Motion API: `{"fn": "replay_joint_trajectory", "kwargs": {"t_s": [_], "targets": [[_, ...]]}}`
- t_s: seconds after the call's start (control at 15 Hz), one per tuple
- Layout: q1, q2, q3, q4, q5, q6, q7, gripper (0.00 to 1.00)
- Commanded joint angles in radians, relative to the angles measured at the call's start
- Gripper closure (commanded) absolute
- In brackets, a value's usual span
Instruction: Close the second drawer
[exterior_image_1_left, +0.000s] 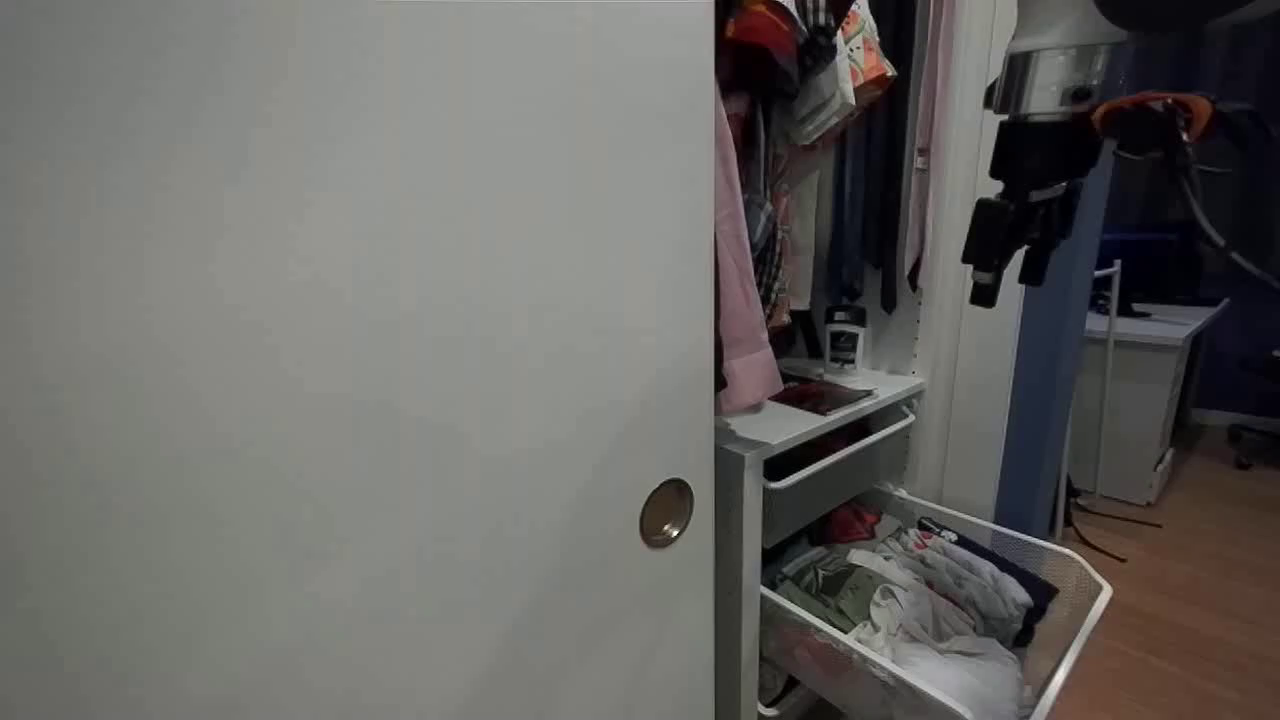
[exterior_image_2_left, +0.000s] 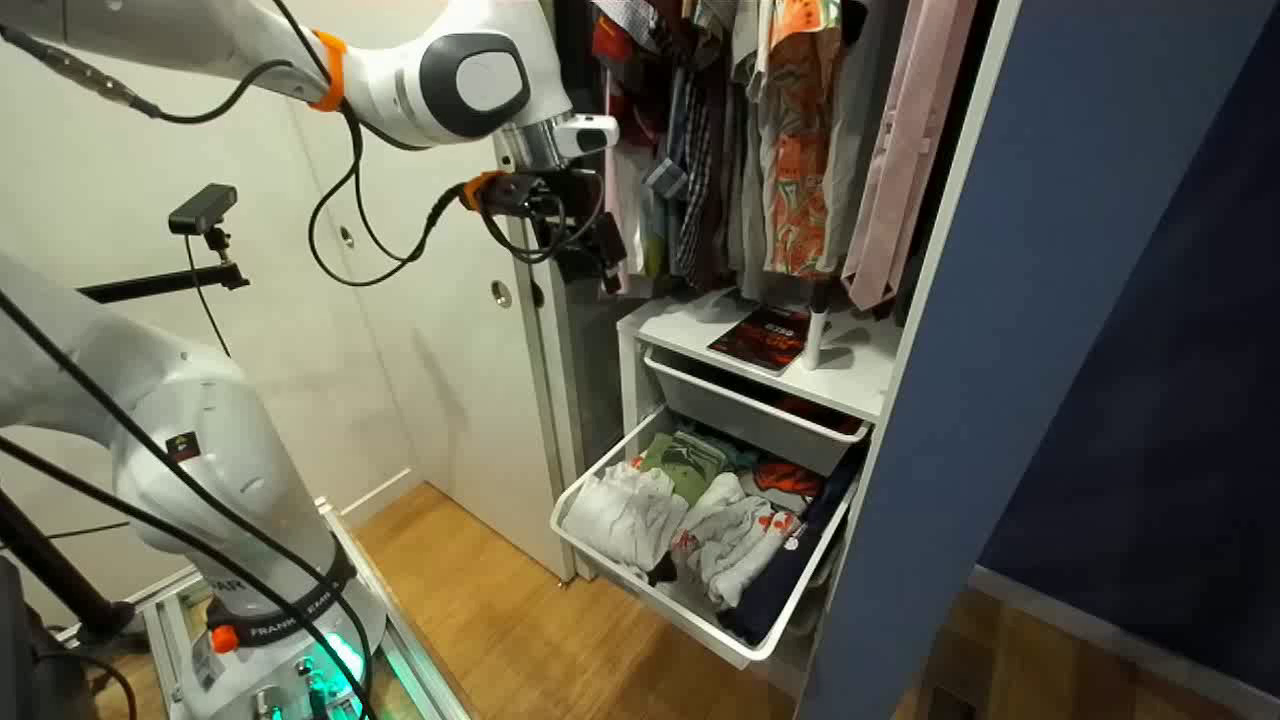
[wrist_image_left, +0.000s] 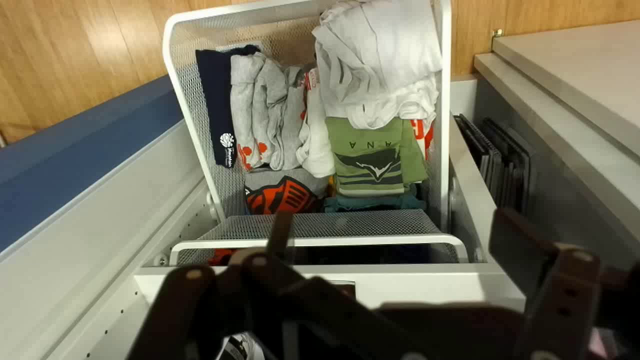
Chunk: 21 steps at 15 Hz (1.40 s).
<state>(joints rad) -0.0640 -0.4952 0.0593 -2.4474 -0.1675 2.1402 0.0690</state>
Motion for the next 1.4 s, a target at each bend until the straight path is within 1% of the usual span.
{"fn": "replay_joint_trajectory", "kwargs": {"t_s": [0.0,0.87,0.93,1.0,1.07,1.33], "targets": [[0.011,0.001,-0.009,0.003,-0.005,-0.004,0.004,0.0],[0.011,0.001,-0.009,0.003,-0.005,-0.004,0.004,0.0],[0.001,0.011,0.001,0.006,-0.022,-0.022,0.021,0.0],[-0.001,0.033,-0.006,-0.003,-0.026,0.013,0.014,0.0],[-0.001,0.047,-0.014,-0.008,-0.02,0.019,0.006,0.0],[-0.044,0.159,-0.059,-0.054,-0.056,0.131,0.0,0.0]]}}
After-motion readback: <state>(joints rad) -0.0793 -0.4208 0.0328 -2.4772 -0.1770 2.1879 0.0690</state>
